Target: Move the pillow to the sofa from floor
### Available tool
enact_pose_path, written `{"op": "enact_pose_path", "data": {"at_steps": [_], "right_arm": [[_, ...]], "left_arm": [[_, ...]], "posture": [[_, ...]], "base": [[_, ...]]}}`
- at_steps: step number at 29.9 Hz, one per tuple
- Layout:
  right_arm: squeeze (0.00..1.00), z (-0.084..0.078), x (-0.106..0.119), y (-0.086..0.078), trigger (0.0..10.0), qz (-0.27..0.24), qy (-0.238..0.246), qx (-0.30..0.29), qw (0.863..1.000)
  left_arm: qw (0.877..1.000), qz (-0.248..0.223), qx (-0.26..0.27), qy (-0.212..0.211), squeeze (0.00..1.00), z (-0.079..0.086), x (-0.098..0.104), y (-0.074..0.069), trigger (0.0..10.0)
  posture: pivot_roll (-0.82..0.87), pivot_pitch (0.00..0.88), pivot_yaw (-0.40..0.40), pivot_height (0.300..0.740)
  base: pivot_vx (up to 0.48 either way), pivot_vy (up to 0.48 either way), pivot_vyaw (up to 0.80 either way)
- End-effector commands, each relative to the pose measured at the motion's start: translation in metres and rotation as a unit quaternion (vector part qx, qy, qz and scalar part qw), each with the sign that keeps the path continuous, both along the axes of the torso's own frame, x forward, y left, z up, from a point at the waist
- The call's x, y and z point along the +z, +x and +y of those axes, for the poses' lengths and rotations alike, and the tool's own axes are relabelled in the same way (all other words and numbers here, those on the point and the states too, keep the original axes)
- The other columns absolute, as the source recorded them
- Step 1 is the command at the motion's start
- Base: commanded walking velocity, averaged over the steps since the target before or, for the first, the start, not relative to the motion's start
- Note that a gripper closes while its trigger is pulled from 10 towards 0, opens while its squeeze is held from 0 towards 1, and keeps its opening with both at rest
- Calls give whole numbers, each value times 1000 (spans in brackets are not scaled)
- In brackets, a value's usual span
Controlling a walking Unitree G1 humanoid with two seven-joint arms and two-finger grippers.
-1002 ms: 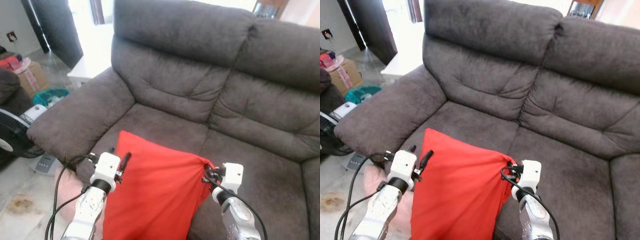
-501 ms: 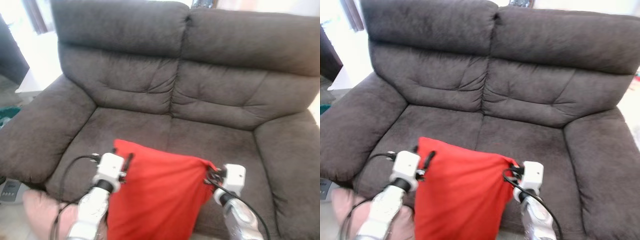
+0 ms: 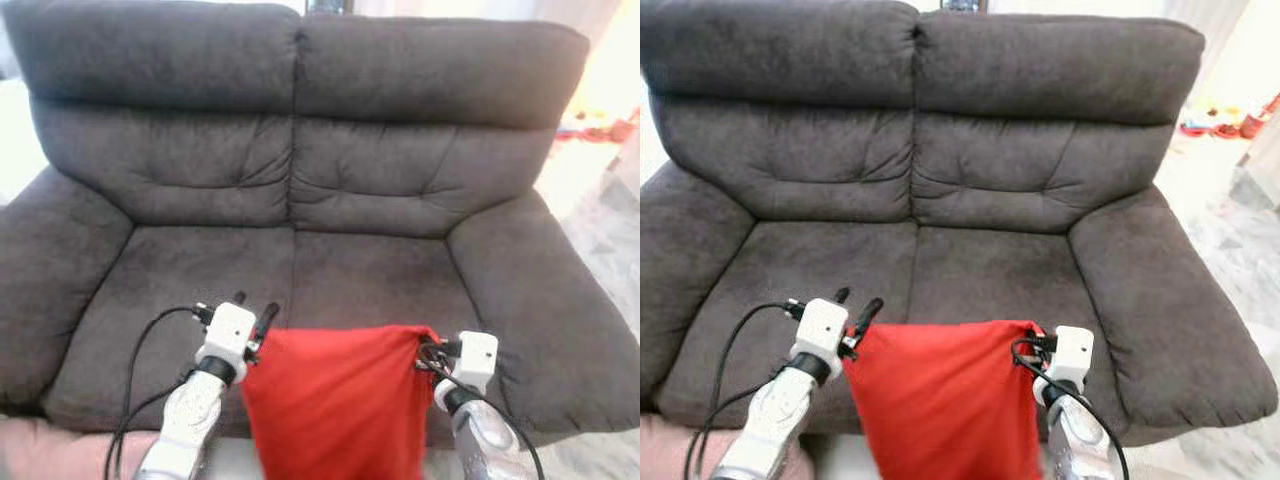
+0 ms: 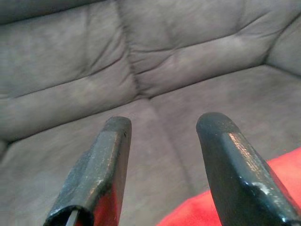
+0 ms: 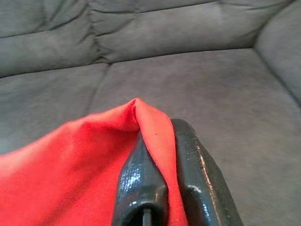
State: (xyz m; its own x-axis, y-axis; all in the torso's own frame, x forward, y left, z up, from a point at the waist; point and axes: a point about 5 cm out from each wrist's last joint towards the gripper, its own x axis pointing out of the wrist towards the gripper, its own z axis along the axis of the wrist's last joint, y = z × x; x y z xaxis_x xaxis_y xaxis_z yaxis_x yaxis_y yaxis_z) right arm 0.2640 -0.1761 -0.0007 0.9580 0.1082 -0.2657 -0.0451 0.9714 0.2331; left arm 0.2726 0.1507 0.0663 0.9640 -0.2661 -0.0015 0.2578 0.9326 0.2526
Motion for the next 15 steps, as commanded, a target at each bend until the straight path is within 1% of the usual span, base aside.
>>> {"op": "enact_pose_path", "data": {"at_steps": [1,3,4,8,9,12,13,15], "right_arm": [[0,-11,28,18,10000,-72,-18,-7,997],[0,-9,28,18,10000,-71,-25,12,997],[0,-7,28,17,10000,-68,-32,39,996],[0,-2,31,16,10000,-70,-42,91,993],[0,1,33,15,10000,-74,-50,131,987],[0,5,36,11,10000,-77,-68,191,976],[0,7,38,8,10000,-77,-75,225,968],[0,8,39,6,10000,-77,-80,249,962]], "left_arm": [[1000,16,-14,-3,0,-3,-5,-3,10000],[1000,20,-21,-2,0,-3,-5,-4,10000],[999,30,-36,-2,0,-1,-7,-7,10000],[996,59,-65,-1,0,5,-11,-12,10000],[993,83,-88,7,0,9,-16,-18,10000],[985,119,-121,24,0,16,-23,-28,10000],[979,141,-142,32,0,22,-27,-34,10000],[974,157,-159,33,0,25,-30,-39,10000]], "posture": [[108,52,-56,740],[108,52,-56,740],[105,53,-57,740],[106,53,-57,740],[106,53,-57,740],[108,53,-57,740],[109,52,-58,740],[109,52,-58,740]], "base": [[0,0,0],[0,0,0],[0,0,0],[0,0,0],[0,0,0],[0,0,0],[0,0,0],[0,0,0]]}}
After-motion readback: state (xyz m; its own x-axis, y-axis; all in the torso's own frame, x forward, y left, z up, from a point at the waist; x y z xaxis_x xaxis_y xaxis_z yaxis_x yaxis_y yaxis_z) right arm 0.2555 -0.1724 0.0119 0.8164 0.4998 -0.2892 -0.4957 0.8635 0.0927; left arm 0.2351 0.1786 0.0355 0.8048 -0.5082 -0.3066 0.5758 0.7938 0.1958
